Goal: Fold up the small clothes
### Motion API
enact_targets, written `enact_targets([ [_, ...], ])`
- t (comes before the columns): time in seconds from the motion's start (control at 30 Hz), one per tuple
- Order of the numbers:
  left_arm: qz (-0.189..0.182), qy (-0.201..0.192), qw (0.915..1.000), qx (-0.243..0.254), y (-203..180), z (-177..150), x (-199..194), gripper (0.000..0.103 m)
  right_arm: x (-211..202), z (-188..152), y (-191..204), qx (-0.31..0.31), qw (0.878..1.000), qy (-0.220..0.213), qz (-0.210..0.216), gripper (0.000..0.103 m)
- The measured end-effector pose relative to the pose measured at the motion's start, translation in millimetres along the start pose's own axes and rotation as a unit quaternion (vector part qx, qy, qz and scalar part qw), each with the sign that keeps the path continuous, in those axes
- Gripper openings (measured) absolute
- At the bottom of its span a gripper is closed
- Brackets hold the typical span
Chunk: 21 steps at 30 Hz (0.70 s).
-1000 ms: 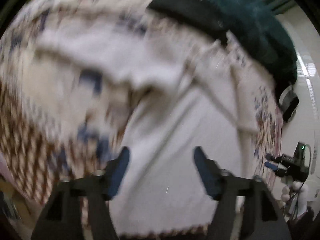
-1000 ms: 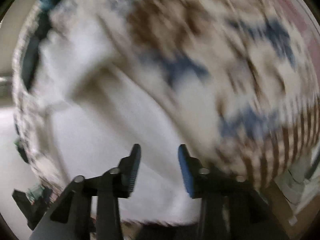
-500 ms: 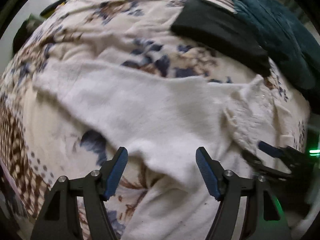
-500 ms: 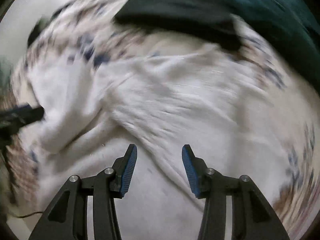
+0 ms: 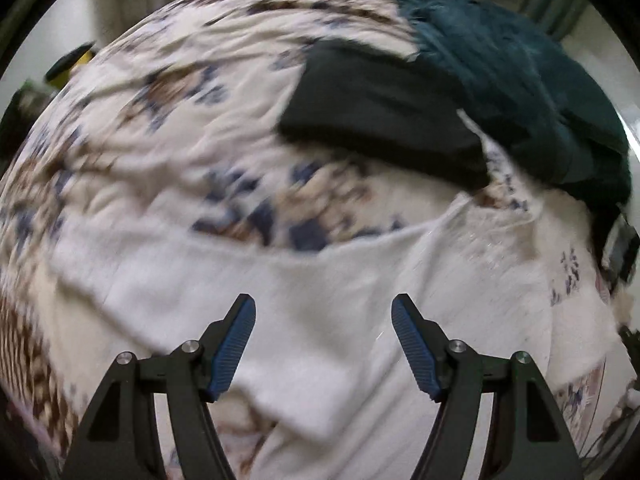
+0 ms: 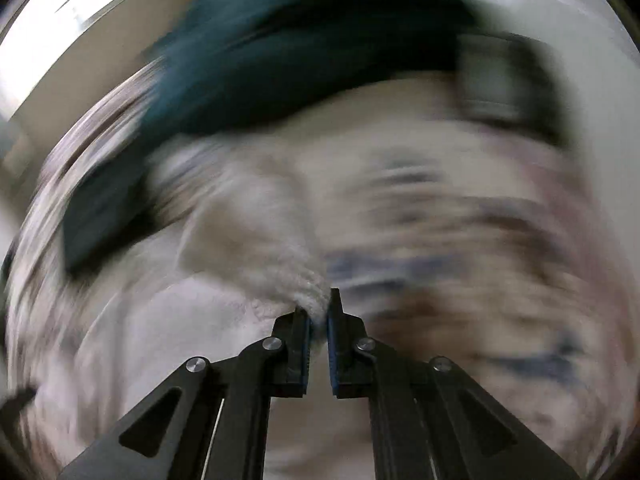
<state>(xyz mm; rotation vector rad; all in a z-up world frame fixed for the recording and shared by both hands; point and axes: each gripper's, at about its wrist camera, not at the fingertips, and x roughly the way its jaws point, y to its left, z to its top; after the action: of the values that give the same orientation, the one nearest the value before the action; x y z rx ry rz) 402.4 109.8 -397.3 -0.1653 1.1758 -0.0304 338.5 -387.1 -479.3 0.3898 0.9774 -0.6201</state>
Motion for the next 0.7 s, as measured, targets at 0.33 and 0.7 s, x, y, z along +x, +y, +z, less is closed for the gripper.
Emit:
enact_targets([
  [0.33, -0.029, 0.059, 0.9931, 0.097, -68, 60, 104, 0.069, 41, 10, -88, 0.144, 0.985, 0.093, -0.009, 0.047],
  [0.7, 0.011, 0.119, 0.9749, 0.188, -85, 45, 168, 0.064, 176, -22, 118, -0.181, 0.94, 0.278, 0.081, 0.042],
])
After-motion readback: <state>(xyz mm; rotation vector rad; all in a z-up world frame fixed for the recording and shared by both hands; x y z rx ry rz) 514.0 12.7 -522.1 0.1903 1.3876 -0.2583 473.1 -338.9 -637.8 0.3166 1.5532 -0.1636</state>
